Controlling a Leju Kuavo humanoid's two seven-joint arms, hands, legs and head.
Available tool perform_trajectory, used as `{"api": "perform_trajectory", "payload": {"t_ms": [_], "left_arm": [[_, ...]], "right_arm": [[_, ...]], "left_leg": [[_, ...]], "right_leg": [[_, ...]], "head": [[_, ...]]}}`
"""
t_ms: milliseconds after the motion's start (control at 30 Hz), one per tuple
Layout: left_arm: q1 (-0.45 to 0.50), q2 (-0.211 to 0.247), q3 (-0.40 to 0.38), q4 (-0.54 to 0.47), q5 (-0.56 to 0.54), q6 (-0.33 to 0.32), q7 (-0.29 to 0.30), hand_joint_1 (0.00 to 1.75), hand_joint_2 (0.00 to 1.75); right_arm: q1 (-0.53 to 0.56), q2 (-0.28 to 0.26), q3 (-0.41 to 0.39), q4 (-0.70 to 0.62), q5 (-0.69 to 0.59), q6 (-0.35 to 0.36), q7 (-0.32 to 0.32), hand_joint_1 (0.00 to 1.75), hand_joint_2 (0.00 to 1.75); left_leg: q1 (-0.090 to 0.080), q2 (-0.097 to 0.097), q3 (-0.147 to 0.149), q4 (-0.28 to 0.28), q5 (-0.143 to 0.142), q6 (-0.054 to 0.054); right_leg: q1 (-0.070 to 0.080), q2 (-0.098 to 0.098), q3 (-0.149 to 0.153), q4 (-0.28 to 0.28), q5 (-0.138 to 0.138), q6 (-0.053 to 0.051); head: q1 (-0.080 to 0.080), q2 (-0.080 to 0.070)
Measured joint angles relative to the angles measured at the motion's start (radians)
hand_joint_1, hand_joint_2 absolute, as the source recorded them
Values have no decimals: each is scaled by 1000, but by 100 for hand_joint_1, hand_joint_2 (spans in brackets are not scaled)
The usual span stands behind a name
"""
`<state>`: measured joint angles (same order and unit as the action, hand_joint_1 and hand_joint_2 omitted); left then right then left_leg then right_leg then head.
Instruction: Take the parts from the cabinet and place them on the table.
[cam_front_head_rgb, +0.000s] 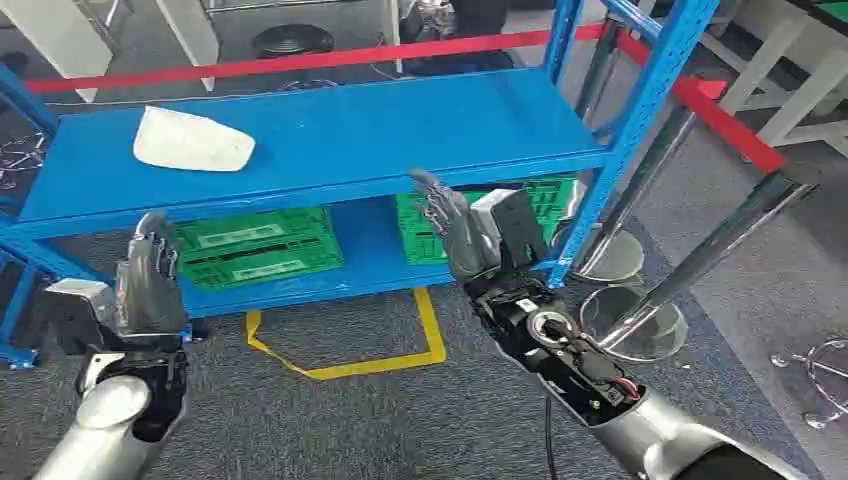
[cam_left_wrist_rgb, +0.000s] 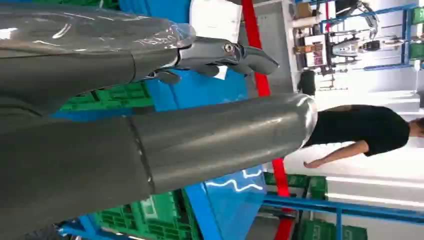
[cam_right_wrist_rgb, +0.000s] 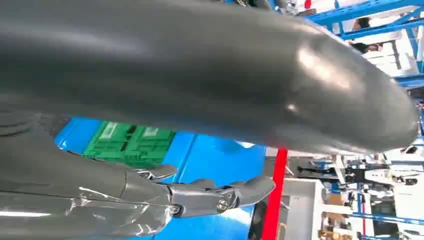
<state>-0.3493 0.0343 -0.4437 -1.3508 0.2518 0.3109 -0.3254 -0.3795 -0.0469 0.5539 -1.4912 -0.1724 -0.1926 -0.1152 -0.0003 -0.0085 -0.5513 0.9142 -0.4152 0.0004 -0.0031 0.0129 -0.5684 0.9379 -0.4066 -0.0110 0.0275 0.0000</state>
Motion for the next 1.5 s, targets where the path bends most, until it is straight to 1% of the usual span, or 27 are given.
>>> {"api": "perform_trajectory", "payload": {"t_ms": [267, 567, 1500], "left_arm": [[-4, -1, 0, 6, 0, -6, 0, 0, 0], [-19, -7, 0, 25, 18, -8, -11, 0, 0], [-37, -18, -4, 58, 36, 2, -26, 0, 0]], "right_arm": [[0, 0, -3, 0, 1, -3, 0, 0, 0], [1, 0, -10, 0, 33, -8, -8, 0, 0], [8, 0, -18, 0, 36, 0, -3, 0, 0]], "left_leg": [[0, 0, 0, 0, 0, 0], [0, 0, 0, 0, 0, 0], [0, 0, 0, 0, 0, 0]], "right_leg": [[0, 0, 0, 0, 0, 0], [0, 0, 0, 0, 0, 0], [0, 1, 0, 0, 0, 0]], "head": [[0, 0], [0, 0], [0, 0]]}}
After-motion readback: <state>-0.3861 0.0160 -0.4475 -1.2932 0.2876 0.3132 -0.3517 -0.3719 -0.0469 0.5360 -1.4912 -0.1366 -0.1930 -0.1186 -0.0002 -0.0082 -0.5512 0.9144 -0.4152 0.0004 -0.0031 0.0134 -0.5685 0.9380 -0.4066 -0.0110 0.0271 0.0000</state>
